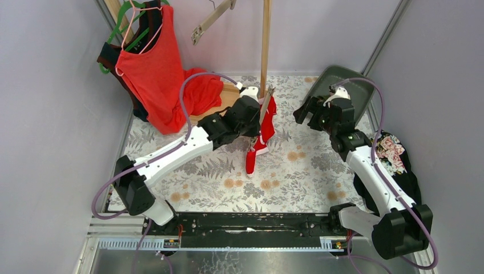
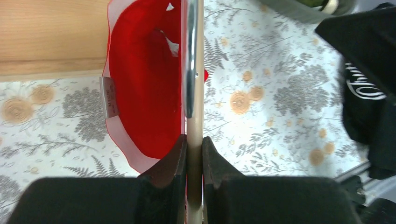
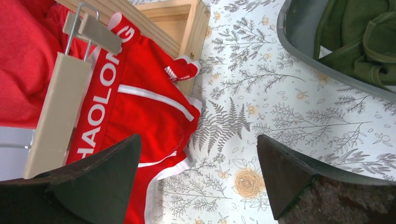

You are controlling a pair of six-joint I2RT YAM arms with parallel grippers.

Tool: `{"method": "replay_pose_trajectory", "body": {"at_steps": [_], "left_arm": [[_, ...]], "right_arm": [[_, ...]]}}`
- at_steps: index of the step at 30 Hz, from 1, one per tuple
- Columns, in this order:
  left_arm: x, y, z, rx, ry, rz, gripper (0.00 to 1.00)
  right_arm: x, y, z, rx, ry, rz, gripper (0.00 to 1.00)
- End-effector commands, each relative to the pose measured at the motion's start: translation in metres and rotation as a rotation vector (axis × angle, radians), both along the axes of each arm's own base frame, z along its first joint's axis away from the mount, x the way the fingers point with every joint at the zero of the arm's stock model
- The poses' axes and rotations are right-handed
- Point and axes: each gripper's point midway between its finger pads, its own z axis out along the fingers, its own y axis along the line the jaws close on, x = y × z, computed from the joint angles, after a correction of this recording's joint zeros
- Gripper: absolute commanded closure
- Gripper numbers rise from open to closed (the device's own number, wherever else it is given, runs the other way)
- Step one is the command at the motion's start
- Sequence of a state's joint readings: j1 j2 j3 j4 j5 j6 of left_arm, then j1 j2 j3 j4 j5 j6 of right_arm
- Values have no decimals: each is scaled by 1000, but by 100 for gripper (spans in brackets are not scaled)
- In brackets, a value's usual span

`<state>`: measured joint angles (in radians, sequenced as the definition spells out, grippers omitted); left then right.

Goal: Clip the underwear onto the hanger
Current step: Pick up the hanger at the center of the board, then open the clamp at the hanger.

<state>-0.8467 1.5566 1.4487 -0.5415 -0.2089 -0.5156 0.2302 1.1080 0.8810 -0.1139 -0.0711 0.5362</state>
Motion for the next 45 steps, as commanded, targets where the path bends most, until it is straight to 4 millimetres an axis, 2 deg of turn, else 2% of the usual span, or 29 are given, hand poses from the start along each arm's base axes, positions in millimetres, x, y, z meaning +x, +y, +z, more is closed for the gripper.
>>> {"method": "replay_pose_trajectory", "body": {"at_steps": [1,11,23,29,33,36,40,45], "left_arm": [[2,22,14,100,-80,104,100],[2,61,5,307,-165,230,100],[-6,57,15,388,-249,239,100],[-25,51,17,394,-283,97,100],[-42,48,13,354,-341,-62,100],[-56,51,9,312,-390,-163,100],[-72,51,16,248,-457,-279,100],[-91,38,15,217,-501,-452,100]], "right_arm": [[11,-6,30,-56,-71,-7,1],[20,-3,24,-83,-52,14,1],[22,-4,16,-110,-44,19,1],[26,-13,23,-152,-66,-11,1],[32,-16,30,-185,-80,-11,1],[35,-18,22,-220,-53,-2,1],[33,-16,20,-194,-82,12,1],[26,-18,12,-184,-85,21,1]]}}
